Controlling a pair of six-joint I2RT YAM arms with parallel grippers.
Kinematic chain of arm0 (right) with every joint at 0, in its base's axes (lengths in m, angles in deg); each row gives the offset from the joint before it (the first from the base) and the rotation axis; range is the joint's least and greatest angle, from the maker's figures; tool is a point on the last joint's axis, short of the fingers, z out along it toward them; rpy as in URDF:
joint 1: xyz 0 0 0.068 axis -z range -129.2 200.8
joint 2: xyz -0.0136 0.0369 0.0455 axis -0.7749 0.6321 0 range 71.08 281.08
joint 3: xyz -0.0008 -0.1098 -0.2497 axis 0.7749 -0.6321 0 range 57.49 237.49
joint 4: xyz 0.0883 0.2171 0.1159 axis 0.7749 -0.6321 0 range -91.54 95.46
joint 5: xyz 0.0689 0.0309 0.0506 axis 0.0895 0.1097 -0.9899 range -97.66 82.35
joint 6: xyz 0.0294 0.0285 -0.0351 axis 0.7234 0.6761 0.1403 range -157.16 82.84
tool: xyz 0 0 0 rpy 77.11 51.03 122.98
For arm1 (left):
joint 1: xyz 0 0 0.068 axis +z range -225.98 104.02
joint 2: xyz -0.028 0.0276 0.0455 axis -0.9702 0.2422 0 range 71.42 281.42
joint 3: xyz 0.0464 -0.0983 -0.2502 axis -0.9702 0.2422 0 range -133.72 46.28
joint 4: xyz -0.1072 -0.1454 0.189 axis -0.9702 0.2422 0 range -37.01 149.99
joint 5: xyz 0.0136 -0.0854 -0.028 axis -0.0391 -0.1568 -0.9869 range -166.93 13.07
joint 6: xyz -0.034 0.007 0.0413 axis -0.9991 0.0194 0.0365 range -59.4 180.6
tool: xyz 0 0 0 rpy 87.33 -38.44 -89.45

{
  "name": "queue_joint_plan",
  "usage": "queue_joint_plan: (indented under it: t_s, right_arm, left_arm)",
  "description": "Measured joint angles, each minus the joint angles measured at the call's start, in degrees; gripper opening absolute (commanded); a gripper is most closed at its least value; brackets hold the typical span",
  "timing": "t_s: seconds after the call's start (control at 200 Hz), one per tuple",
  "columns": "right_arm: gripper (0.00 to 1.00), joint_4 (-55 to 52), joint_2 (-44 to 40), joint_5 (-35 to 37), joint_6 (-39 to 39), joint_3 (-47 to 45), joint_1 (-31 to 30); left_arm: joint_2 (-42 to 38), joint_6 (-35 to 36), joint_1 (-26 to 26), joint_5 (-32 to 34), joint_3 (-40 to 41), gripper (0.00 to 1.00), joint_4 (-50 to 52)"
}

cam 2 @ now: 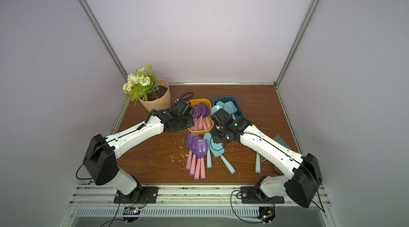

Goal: Sort the small shovels by color and place them into the storage box
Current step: Place the shovel in the storage box.

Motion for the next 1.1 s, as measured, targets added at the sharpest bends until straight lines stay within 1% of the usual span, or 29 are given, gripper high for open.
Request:
queue_joint_plan:
  t_s: [0.09, 0.205, 0.35, 0.485, 0.59, 0.676, 0.726, 0.786, 0.881, 1.096]
  right_arm:
    - [0.11, -0.07, 6.45, 1.36, -3.87, 7.65, 5.77]
    - [0.11, -0.02, 14.49, 2.36, -7.61, 14.95, 10.54]
    - [0.12, -0.90, 22.67, 2.43, -10.84, 19.52, 13.35]
    - [0.12, -1.25, 27.61, 2.38, -12.61, 20.11, 14.49]
    - [0.14, -1.33, 29.35, 2.45, -13.31, 20.06, 14.75]
    - [0.17, -1.27, 29.88, 2.40, -13.55, 20.04, 14.75]
    - [0.21, -1.16, 30.08, 2.38, -13.60, 20.02, 14.75]
    - [0.30, -0.72, 30.16, 2.32, -13.60, 19.67, 14.75]
    - [0.37, -0.04, 30.16, 2.25, -13.70, 18.43, 14.75]
    - [0.41, 0.92, 30.03, 2.47, -13.66, 16.79, 14.75]
  left_arm:
    - [0.00, -0.09, 0.00, -0.44, 1.84, 0.59, -1.51]
    - [0.00, -0.26, 0.00, -0.92, 3.74, 0.60, -2.60]
    - [-0.26, -0.39, 0.00, -1.27, 5.27, 0.60, -3.61]
    - [-1.51, -0.63, 0.00, -1.31, 7.23, 0.60, -4.24]
    - [-2.51, -1.07, 0.00, -1.33, 8.35, 0.60, -4.46]
    - [-3.34, -1.18, 0.00, -1.42, 8.94, 0.60, -4.46]
    - [-3.91, -1.20, 0.00, -1.49, 9.33, 0.60, -4.48]
    - [-4.63, -1.18, 0.00, -1.62, 9.97, 0.60, -4.59]
    - [-5.77, -1.20, -0.09, -1.75, 11.47, 0.60, -4.63]
    - [-6.93, -1.31, -1.73, -2.69, 15.10, 0.60, -4.28]
